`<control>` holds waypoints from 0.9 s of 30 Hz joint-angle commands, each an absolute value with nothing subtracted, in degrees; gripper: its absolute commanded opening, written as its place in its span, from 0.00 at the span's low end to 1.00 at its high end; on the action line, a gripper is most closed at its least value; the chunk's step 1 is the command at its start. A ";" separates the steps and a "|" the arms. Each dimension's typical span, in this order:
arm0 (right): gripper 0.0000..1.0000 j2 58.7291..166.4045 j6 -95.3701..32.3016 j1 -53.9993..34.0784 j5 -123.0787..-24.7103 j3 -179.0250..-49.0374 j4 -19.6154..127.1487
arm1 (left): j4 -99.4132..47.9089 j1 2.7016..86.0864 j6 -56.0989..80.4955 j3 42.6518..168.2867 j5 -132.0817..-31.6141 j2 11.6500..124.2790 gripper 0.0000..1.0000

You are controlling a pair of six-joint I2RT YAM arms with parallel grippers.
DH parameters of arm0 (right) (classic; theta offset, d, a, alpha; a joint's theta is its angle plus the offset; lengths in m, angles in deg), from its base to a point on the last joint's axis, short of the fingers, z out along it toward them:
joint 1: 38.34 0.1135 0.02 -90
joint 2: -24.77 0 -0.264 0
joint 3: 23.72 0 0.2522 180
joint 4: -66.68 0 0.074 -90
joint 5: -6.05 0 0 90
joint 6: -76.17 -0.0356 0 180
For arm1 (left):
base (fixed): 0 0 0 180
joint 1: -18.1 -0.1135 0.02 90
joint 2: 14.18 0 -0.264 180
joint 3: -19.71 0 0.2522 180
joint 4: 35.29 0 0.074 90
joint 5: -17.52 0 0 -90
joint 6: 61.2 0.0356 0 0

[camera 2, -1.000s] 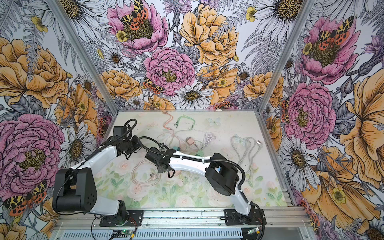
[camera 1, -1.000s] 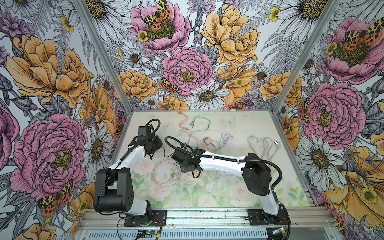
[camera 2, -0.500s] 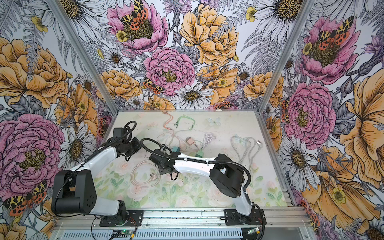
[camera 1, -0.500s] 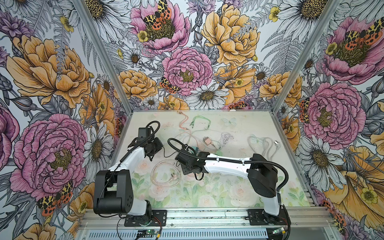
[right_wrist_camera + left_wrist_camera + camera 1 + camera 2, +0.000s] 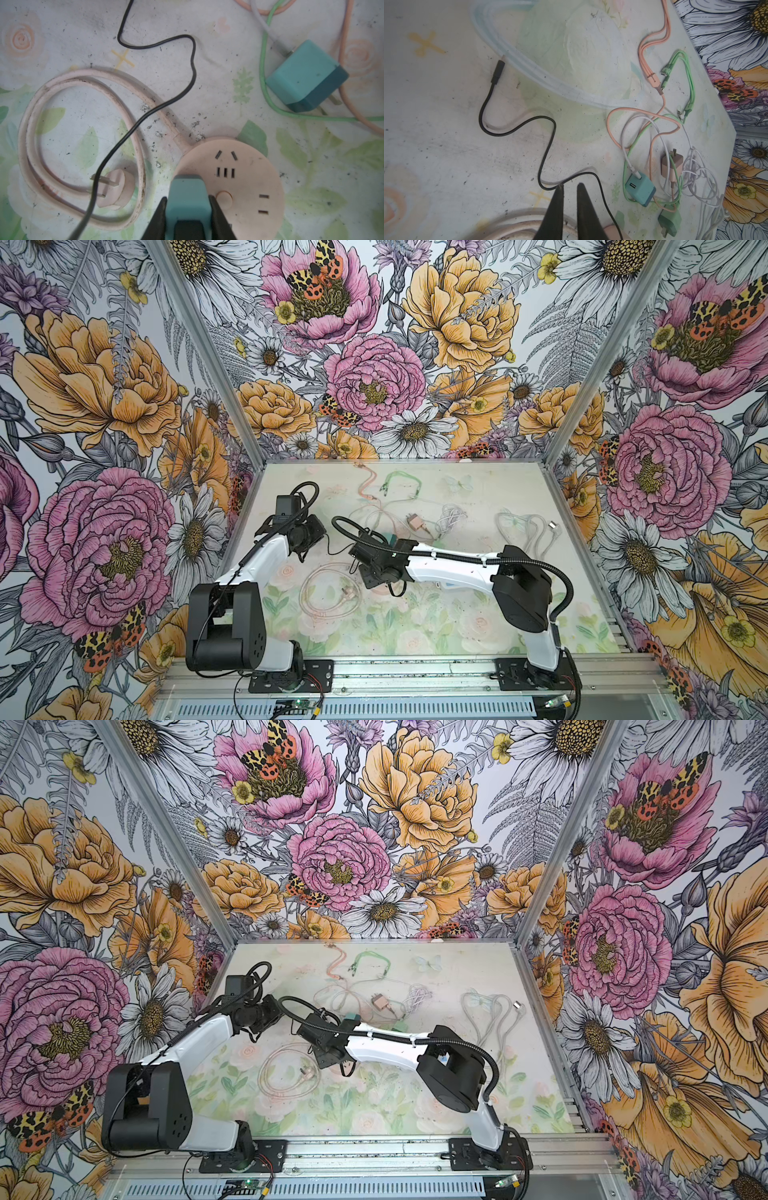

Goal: Insert the plug
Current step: 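Press the teal charger's prongs down into the pink socket with the right gripper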

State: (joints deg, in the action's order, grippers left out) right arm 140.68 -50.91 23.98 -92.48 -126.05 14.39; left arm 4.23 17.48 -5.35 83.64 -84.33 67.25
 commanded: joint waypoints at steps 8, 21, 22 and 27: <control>0.00 149.82 -49.90 27.53 -92.11 -121.58 4.00 | 4.80 17.40 -5.57 83.06 -84.31 65.73 0.16; 0.00 153.69 -47.29 27.06 -84.62 -122.27 3.70 | 4.69 17.07 -4.49 82.52 -85.40 66.32 0.17; 0.00 153.84 -47.38 27.02 -84.26 -121.97 3.78 | 4.67 17.02 -4.44 82.52 -85.48 66.54 0.17; 0.00 154.93 -46.88 26.91 -83.26 -121.33 3.79 | 4.61 16.94 -4.08 82.81 -85.62 67.55 0.18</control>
State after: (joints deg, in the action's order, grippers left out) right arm 144.12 -47.22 26.25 -95.13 -127.82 14.48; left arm 4.47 17.48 -5.17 82.96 -84.40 67.21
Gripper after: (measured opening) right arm 0.286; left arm 0.175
